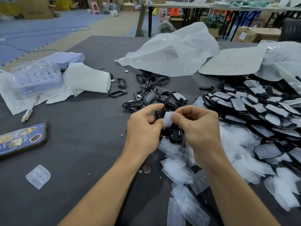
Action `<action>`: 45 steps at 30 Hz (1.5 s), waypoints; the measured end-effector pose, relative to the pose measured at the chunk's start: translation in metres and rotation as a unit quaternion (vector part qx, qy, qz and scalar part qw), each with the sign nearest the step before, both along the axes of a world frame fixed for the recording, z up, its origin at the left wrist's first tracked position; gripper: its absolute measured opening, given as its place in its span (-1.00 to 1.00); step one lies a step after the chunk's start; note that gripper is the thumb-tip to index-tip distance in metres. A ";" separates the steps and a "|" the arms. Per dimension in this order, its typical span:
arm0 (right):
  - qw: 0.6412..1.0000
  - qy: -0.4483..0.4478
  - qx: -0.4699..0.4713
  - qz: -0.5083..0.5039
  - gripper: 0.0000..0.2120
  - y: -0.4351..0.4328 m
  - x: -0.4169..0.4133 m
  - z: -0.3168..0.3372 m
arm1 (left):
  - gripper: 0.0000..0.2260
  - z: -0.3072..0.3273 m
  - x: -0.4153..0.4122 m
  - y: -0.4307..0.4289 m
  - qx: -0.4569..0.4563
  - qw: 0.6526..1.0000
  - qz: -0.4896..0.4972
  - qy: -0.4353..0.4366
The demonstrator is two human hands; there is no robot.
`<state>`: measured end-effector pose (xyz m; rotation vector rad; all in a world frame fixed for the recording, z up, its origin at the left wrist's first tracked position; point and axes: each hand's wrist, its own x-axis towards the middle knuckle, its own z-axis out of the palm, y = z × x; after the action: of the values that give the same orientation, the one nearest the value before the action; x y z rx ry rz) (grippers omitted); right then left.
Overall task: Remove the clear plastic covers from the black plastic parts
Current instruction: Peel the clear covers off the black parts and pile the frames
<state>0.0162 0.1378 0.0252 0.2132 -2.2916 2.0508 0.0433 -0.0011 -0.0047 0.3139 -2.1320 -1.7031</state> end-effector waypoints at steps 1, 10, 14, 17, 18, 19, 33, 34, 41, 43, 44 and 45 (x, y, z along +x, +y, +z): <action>1.000 -0.008 -0.019 0.019 -0.82 0.000 0.000 0.002 | -0.67 -0.001 -0.001 0.000 0.004 1.000 -0.001 -0.002; 0.983 -0.048 -0.048 0.171 -0.75 0.012 -0.003 0.012 | -0.76 0.004 0.002 0.000 0.023 0.999 -0.047 -0.001; 0.987 0.050 0.141 0.066 -0.85 0.004 0.000 0.000 | -0.59 0.003 0.006 0.002 -0.026 0.998 -0.055 0.010; 0.982 0.095 0.163 0.015 -0.87 -0.001 0.003 -0.001 | -0.49 0.005 0.006 0.001 -0.035 0.997 -0.060 0.016; 0.980 0.109 0.166 0.001 -0.86 -0.002 0.004 -0.001 | -0.47 0.006 0.006 0.001 -0.017 0.996 -0.079 0.027; 0.978 0.120 0.167 -0.013 -0.86 -0.003 0.004 -0.001 | -0.46 0.007 0.007 0.002 0.002 0.994 -0.100 0.037; 0.985 0.116 0.126 -0.038 -0.85 -0.005 0.006 0.000 | -0.62 0.020 0.011 0.004 0.185 0.973 -0.138 0.003; 0.984 0.120 0.129 -0.039 -0.85 -0.005 0.006 0.000 | -0.63 0.020 0.011 0.005 0.186 0.974 -0.128 0.002; 0.983 0.103 0.141 -0.048 -0.83 -0.002 0.002 -0.001 | -0.60 0.018 0.009 0.010 0.246 0.965 -0.096 0.003; 0.985 0.095 0.140 -0.043 -0.82 -0.004 0.002 -0.002 | -0.61 0.019 0.009 0.010 0.242 0.967 -0.076 0.003; 0.985 0.092 0.141 -0.037 -0.83 -0.005 0.002 -0.002 | -0.61 0.020 0.009 0.010 0.238 0.969 -0.069 0.003; 0.986 0.087 0.142 -0.029 -0.85 -0.006 0.002 -0.003 | -0.62 0.021 0.009 0.010 0.239 0.969 -0.063 0.003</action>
<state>0.0181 0.1321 0.0225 0.3213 -2.4387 1.6013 0.0520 0.0092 0.0161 0.3088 -1.7429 -2.2804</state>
